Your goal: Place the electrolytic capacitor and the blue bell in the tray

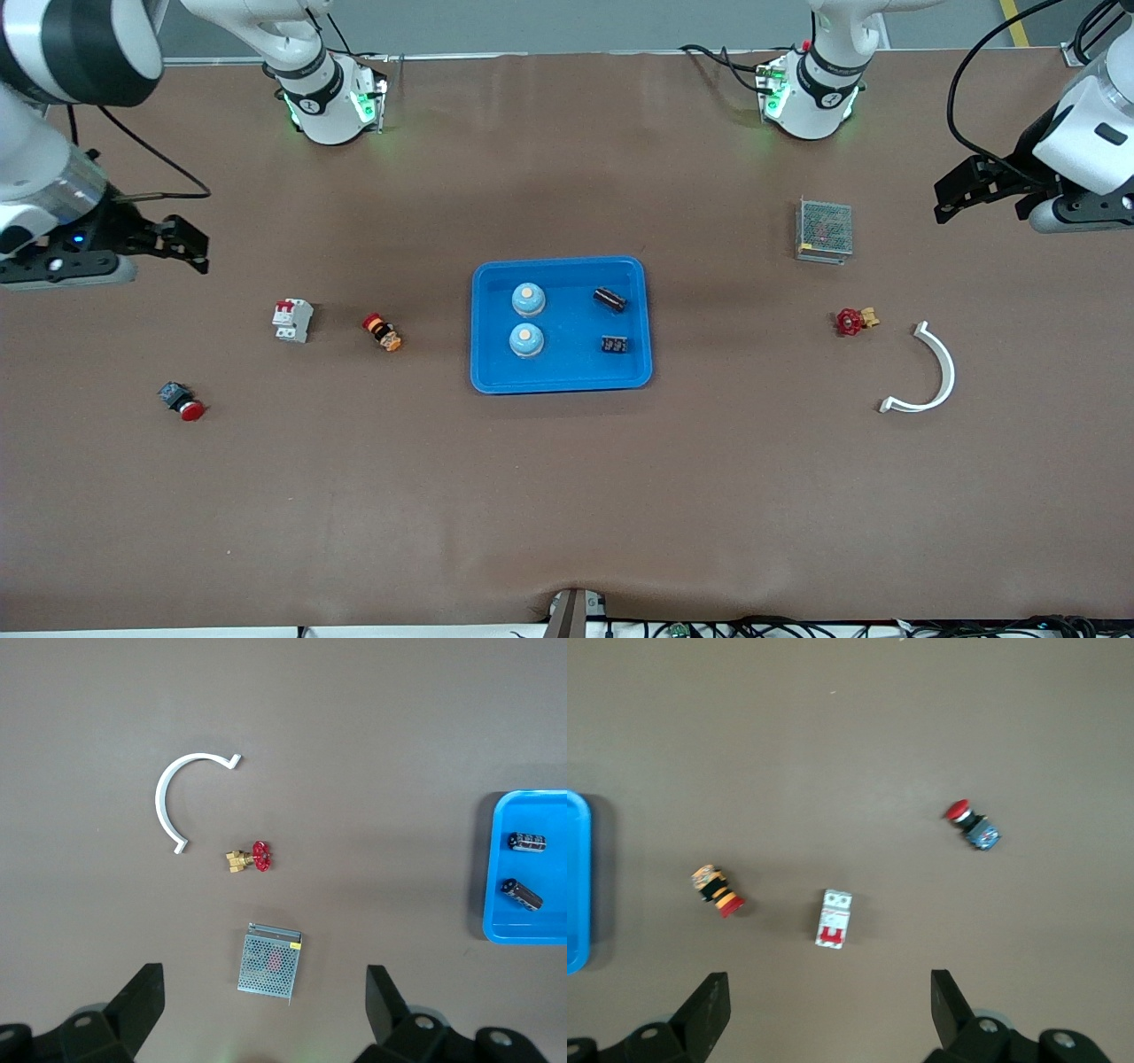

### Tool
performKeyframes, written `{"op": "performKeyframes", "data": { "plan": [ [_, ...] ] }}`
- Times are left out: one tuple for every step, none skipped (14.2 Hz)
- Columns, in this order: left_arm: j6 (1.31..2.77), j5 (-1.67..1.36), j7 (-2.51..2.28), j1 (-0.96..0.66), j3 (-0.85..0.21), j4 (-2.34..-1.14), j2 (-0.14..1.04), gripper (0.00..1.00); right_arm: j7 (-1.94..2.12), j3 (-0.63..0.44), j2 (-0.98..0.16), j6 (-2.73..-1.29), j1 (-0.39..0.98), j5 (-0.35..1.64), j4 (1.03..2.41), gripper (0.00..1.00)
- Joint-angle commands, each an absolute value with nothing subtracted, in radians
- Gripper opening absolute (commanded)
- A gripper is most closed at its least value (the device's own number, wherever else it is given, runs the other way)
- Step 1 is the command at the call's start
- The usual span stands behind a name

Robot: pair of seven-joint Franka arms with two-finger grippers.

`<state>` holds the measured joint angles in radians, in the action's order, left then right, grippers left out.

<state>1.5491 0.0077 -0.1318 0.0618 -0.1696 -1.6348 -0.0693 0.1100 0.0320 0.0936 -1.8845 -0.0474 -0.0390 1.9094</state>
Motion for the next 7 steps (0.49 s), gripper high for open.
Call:
{"op": "performKeyframes", "data": {
  "plan": [
    [1.551,-0.011,-0.106,0.066,-0.172,-1.637,-0.083,1.0,0.137,0.051,0.081,-1.901,-0.101,-0.015,1.892,1.0],
    [1.551,-0.011,-0.106,0.066,-0.172,-1.637,-0.083,1.0,0.137,0.051,0.065,-1.901,-0.109,-0.015,1.864,1.0],
    [1.551,-0.009,-0.106,0.066,-0.173,-1.637,-0.084,1.0,0.135,0.049,0.045,-1.898,-0.11,-0.015,1.838,1.0],
    [1.549,-0.009,-0.106,0.066,-0.173,-1.635,-0.084,1.0,0.132,0.049,0.029,-1.898,-0.112,-0.017,1.818,1.0],
    [1.549,-0.009,-0.106,0.066,-0.173,-1.635,-0.084,1.0,0.13,0.049,0.009,-1.898,-0.113,-0.017,1.792,1.0],
    [1.548,-0.009,-0.106,0.066,-0.173,-1.635,-0.084,1.0,0.126,0.049,-0.011,-1.887,-0.117,-0.017,1.754,1.0],
    [1.548,-0.009,-0.104,0.066,-0.173,-1.635,-0.084,1.0,0.127,0.051,-0.027,-1.884,-0.114,-0.017,1.715,1.0]
  ]
}}
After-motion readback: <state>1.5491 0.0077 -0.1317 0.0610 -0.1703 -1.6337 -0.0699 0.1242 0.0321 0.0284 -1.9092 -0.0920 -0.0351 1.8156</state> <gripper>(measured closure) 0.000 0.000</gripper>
